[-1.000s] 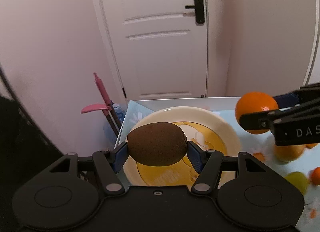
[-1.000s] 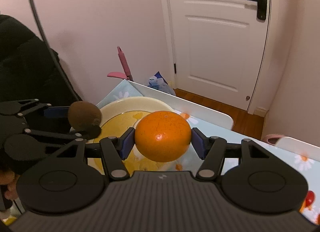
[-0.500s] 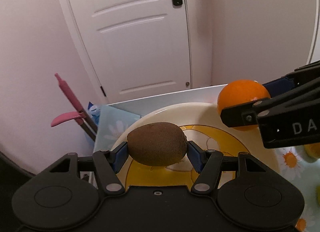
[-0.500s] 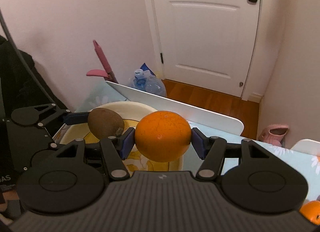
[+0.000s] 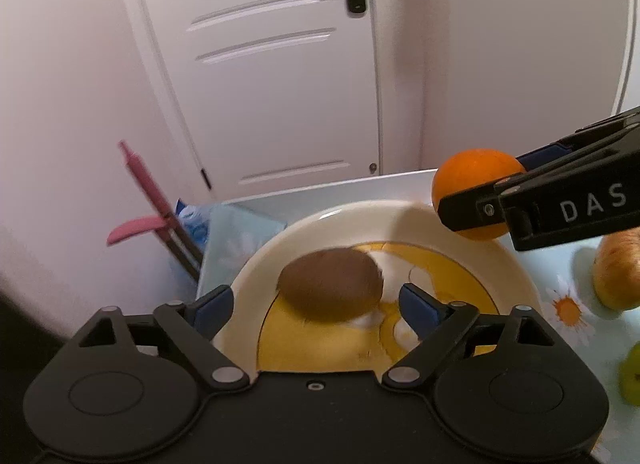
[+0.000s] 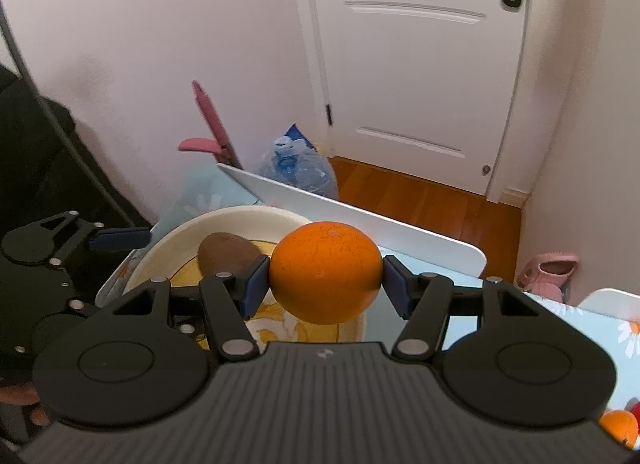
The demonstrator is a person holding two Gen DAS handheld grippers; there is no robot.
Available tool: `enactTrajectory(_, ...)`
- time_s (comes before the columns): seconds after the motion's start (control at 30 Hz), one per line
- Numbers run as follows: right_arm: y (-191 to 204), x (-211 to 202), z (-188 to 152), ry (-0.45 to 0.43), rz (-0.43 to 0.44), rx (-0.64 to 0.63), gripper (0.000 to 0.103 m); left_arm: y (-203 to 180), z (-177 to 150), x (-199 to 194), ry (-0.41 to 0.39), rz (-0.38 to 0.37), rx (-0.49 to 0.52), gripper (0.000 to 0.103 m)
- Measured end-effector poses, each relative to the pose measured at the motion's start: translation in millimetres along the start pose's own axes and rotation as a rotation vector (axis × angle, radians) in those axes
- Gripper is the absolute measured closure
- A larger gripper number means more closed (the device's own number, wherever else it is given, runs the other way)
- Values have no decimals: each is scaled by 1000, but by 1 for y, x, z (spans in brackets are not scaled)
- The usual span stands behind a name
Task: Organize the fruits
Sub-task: 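Carry the kiwi and large orange over the cream bowl with both tools, then open the left tool on the kiwi while the right tool releases the orange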
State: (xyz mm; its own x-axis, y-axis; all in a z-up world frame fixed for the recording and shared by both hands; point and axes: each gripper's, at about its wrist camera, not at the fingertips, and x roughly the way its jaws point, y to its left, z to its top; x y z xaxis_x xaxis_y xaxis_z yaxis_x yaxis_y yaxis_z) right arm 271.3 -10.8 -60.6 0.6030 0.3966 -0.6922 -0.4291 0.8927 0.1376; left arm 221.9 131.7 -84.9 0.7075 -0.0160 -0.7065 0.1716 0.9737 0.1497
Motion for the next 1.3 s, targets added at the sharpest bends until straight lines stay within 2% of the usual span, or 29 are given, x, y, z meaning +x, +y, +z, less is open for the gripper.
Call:
enactTrajectory(0.4, 26, 23, -11, 36, 38, -146, 27, 13, -19, -42, 36, 59, -115, 8)
enactTrajectory(0.77, 40, 39, -21, 33, 10, -220, 27, 22, -33, -47, 58, 48, -159, 8)
enactTrajectory(0.8, 41, 38, -21, 24, 3, -218, 24, 23, -34, -46, 59, 47, -159, 8)
enactTrajectory(0.87, 42, 31, -21, -11, -14, -225, 4, 24, -36, -48, 60, 46, -158, 8)
enactTrajectory(0.9, 43, 27, -21, -26, -28, -227, 0, 24, -35, -49, 60, 44, -158, 8)
enactTrajectory(0.97, 43, 19, -21, -49, -53, -215, 0, 23, -34, -52, 57, 37, -155, 8)
enactTrajectory(1.3, 46, -38, -26, -52, -115, -106, 0, 18, -29, -70, 41, -8, -133, 8)
